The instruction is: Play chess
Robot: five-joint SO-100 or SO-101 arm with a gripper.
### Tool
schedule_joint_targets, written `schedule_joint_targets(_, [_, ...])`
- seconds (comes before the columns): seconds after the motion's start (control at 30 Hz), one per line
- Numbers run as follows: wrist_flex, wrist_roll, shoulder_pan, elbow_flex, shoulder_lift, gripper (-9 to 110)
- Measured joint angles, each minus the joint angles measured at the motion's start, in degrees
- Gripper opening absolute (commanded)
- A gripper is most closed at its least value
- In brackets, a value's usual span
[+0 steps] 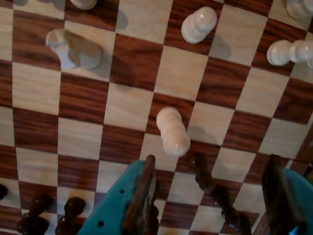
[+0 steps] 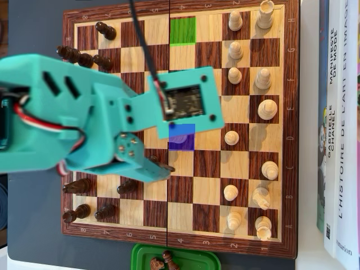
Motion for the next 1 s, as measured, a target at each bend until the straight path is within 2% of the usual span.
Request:
schedule_joint_targets(0.33, [0.00,0.00,0.00,-1.67,-6.77,29])
schedule_joint_targets(1.0, [-0.09,0.00,0.62,-4.22,-9.58,29])
